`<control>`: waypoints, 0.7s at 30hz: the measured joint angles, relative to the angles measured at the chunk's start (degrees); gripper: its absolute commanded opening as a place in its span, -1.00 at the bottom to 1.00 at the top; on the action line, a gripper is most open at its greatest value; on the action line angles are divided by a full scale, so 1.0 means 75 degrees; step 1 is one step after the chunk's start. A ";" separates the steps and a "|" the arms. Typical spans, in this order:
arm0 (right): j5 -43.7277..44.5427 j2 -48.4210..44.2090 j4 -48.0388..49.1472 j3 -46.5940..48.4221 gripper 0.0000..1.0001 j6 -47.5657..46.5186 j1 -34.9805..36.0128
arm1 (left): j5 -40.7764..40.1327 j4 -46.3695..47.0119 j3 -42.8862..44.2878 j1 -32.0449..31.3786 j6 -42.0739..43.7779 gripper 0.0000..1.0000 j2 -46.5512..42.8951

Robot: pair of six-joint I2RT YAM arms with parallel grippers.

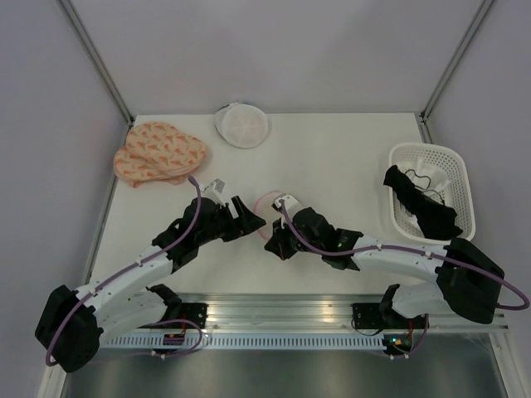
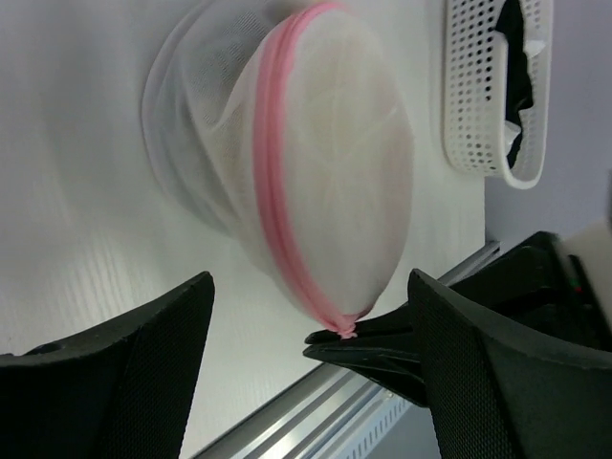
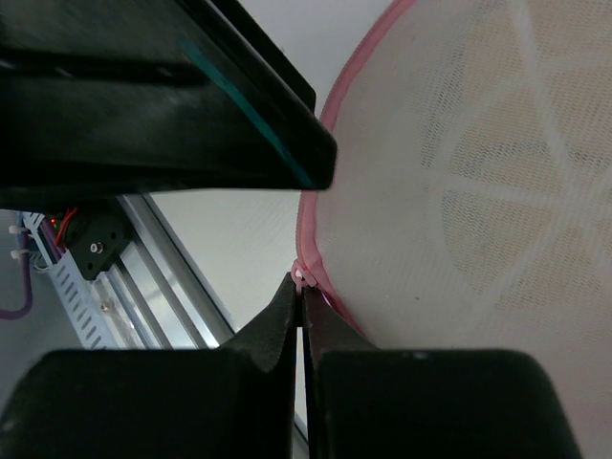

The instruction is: Unzip the laundry bag and remove the bra

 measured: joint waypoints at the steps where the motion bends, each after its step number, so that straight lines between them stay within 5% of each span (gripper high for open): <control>1: -0.0134 0.0082 0.0050 0.0044 -0.99 -0.0020 0.0000 | 0.0009 -0.0006 -0.0195 -0.0035 -0.0119 0.64 -0.0009; 5: -0.0510 0.0221 0.0230 0.0163 -0.99 -0.0020 0.0000 | 0.0012 0.0047 -0.0589 -0.0050 -0.0411 0.41 0.0108; 11: -0.0694 0.0187 0.0154 0.0184 -0.99 -0.0020 0.0000 | 0.0105 0.0694 -0.0560 -0.0073 -0.0659 -0.60 0.0845; 13: -0.0682 0.0108 0.0032 0.0181 -0.99 -0.0023 -0.0003 | 0.0204 0.0851 -0.0527 -0.0105 -0.0740 -0.78 0.1011; 15: -0.0653 -0.0015 -0.0178 0.0181 -0.99 -0.0023 -0.0003 | 0.0262 0.0959 -0.0487 -0.0125 -0.0764 -0.93 0.1043; 21: -0.0166 -0.0493 -0.1005 0.0184 -0.99 -0.0140 -0.0003 | 0.0254 0.1032 -0.0376 -0.0163 -0.0775 -0.96 0.1008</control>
